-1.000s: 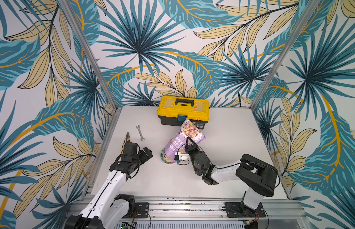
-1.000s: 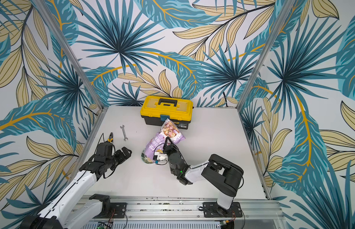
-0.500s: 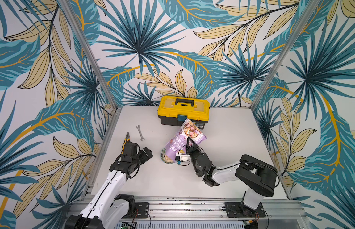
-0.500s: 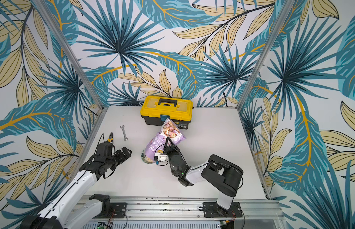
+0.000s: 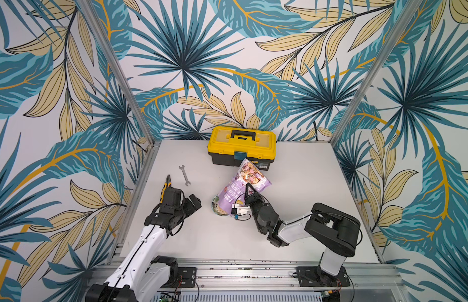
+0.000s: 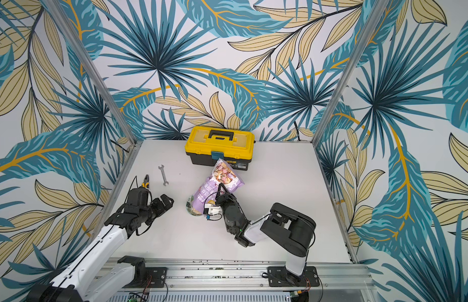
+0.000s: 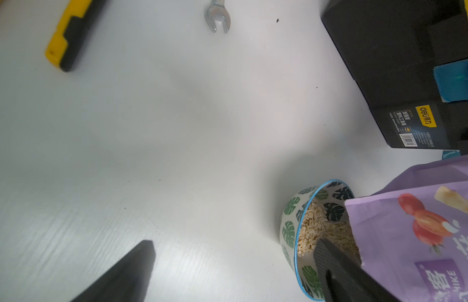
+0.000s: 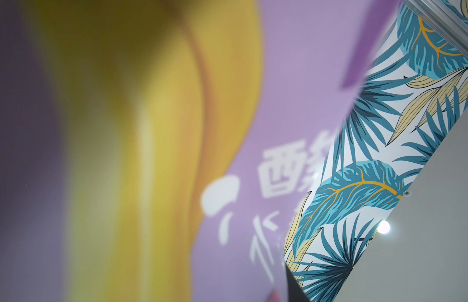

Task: Pour the oats into the breakfast bowl
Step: Pour the oats into the bowl.

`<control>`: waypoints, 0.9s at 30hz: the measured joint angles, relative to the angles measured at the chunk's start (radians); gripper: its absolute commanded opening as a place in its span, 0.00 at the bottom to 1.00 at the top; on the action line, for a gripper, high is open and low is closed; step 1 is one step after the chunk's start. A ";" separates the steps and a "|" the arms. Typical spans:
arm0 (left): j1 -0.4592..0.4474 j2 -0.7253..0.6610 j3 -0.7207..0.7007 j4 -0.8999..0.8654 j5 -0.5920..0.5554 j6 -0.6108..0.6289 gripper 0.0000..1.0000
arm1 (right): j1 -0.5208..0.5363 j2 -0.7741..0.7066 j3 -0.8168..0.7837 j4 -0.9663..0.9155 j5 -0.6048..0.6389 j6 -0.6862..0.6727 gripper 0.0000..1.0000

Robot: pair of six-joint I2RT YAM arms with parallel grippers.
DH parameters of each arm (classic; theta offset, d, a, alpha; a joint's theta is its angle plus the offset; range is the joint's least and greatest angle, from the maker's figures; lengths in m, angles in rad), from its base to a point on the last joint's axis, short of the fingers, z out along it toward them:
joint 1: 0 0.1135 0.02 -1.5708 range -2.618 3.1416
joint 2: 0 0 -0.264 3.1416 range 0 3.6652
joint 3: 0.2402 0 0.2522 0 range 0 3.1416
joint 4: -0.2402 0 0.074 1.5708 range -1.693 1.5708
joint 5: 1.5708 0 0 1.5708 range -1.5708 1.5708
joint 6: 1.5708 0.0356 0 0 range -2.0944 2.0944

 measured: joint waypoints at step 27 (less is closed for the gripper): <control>0.000 0.015 0.005 -0.010 0.013 0.022 1.00 | 0.000 0.027 0.000 0.058 -0.008 0.000 0.00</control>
